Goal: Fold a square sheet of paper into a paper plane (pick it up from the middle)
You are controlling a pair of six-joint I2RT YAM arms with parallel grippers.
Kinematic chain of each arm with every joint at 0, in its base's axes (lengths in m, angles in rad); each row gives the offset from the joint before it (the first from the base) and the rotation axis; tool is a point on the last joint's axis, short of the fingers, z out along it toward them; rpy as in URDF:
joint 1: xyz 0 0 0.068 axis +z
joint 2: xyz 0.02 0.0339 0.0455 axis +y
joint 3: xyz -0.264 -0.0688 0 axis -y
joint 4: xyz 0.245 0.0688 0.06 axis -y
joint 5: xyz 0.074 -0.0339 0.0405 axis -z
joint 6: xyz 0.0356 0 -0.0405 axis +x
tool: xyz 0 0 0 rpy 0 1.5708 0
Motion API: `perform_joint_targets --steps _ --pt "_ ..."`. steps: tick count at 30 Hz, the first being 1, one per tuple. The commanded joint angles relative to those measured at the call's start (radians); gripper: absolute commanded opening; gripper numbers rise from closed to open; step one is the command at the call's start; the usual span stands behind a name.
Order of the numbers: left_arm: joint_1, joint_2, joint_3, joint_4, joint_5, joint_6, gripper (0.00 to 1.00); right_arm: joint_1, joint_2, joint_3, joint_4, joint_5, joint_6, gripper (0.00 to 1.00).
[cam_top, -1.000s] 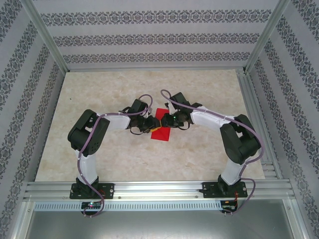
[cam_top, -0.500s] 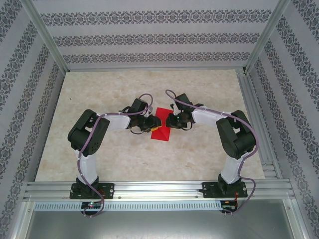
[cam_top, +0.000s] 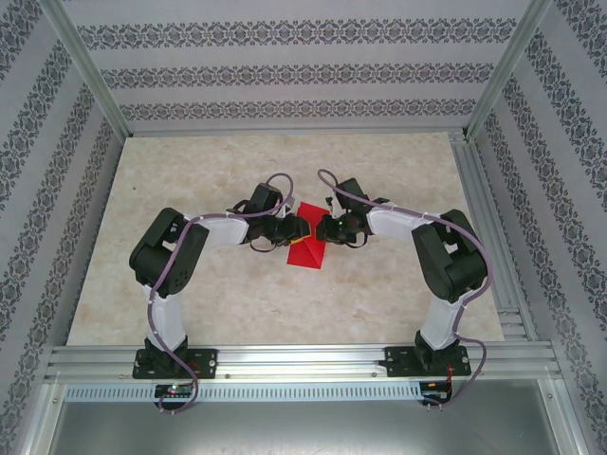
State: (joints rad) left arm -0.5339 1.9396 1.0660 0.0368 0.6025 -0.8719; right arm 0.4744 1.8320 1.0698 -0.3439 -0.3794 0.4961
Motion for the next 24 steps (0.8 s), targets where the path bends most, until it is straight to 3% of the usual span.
perform_joint_targets --steps 1,5,11,19,24 --pt "-0.018 0.02 0.01 0.073 0.025 0.051 0.26 -0.016 -0.021 -0.022 0.031 -0.012 0.022 0.2" --pt "-0.02 0.004 0.012 0.052 0.004 0.081 0.16 -0.036 -0.084 -0.053 0.05 0.007 0.042 0.23" --pt "-0.02 -0.102 0.037 -0.123 -0.107 0.179 0.1 -0.069 -0.244 -0.119 0.074 0.106 0.065 0.41" --pt "-0.028 -0.325 0.19 -0.66 -0.522 0.361 0.1 -0.104 -0.409 -0.184 0.09 0.24 0.062 0.72" --pt "-0.043 -0.382 0.296 -0.876 -0.76 0.4 0.1 -0.115 -0.48 -0.22 0.118 0.287 0.055 0.93"
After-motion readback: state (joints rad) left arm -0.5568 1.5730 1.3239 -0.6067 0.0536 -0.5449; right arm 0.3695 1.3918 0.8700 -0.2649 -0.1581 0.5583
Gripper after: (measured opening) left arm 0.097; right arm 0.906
